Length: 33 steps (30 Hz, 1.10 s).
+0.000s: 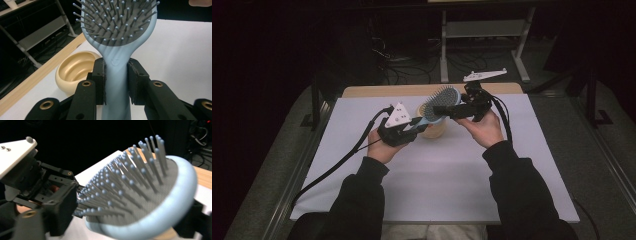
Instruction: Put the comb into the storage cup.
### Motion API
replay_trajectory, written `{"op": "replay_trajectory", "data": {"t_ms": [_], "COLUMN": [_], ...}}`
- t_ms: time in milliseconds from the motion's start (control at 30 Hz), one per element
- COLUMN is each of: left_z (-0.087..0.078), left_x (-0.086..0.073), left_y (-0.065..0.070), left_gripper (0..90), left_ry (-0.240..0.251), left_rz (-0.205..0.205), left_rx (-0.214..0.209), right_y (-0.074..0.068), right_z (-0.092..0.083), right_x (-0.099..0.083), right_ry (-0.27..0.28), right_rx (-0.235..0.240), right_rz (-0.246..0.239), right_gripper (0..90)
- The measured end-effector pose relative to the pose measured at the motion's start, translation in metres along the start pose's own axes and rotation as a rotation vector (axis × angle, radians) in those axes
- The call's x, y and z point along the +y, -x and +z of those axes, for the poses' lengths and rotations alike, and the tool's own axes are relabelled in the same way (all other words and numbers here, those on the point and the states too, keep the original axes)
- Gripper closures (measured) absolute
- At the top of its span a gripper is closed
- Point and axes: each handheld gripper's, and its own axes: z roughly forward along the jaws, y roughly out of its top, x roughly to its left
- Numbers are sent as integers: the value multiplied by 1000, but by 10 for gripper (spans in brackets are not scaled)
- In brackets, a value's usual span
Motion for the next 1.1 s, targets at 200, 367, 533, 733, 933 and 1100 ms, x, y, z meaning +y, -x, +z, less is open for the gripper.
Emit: {"op": "replay_trajectory", "data": {"t_ms": [200,367,533,733,933,1100], "left_z": [0,1,4,6,6,1], "left_x": [-1,-1,-3,-3,-3,0], "left_y": [0,3,6,6,3,-3], "left_gripper": [706,706,704,701,662,613], "left_ry": [-5,3,1,8,9,33], "left_rz": [24,38,53,49,17,-5], "left_rx": [14,42,61,46,7,-18], "right_y": [3,8,8,7,2,3], "right_z": [1,-1,-1,-6,-5,-8], "right_x": [3,4,6,7,7,6], "right_ry": [-25,-9,-19,10,-2,-18], "right_rx": [20,39,32,54,40,0], "right_rz": [38,93,110,120,89,73], "right_gripper": [258,331,394,497,545,561]}}
